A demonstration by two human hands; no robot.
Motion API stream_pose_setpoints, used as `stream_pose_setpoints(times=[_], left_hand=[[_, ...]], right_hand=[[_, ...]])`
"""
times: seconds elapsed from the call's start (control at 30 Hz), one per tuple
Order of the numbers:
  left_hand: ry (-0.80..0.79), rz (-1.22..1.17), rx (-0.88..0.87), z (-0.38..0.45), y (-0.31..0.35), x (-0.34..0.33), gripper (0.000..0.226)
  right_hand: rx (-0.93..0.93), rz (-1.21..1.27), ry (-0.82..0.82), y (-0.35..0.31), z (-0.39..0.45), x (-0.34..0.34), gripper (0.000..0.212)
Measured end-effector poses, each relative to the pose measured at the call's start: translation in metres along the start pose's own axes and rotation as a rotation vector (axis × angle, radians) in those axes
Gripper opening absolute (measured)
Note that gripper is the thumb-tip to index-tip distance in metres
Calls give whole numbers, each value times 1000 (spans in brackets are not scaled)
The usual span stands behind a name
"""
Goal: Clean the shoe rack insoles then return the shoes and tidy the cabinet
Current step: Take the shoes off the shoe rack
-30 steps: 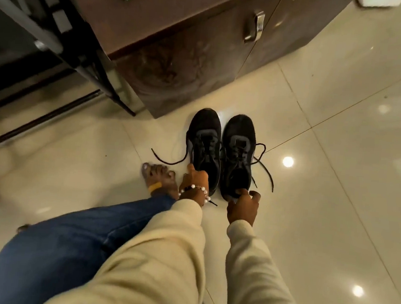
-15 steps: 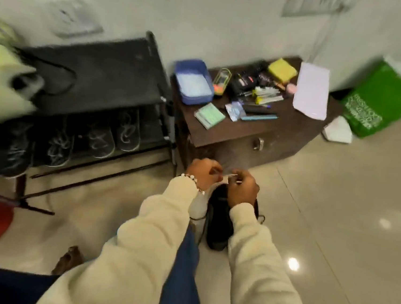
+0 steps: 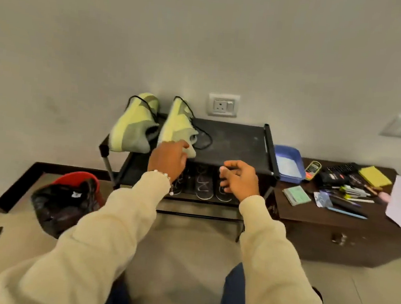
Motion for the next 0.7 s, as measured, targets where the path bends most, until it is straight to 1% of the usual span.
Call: stream_pose_setpoints(times=[0.03,0.1,0.2,0.27,0.4,0.5,0.6,0.7], left_hand=[[40,143,-19,8,-14,11,34],[33,387,-39,22,-38,21,39],[-37,547,-59,35,-66,20,41],[-92,619,-97,38,-77,11,41],[-104,741,-124,39,-87,-3,26],[-125,821,-95,38,-88,-9,28],[-150,853,-84,42,-84,-11,35],[-157,867,-158,42,-84,-2,33]], right_hand=[[-62,31,-68,-3,-2,-19,26],[-172,55,-188,-6,-6,-54,42],[-275,52,-296,-8,-5,-96,65],[-349,99,-320,-7,0,-119,71],[-437,145,-356,-6,7,-149,53],[-466,258,-274,-5,16,-157,38],[-436,363,-193,-8,25,-156,26],[-349,323,-146,-17,29,-151,25]])
Point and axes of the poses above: each hand's wrist, its own z-axis towards the middle knuckle, its own x-axis out of the back of the hand, y = z × x, the point moved 8 cm from there along z, towards the middle knuckle, and after that the axes turned 14 degrees about y, right-handed, at the moved point
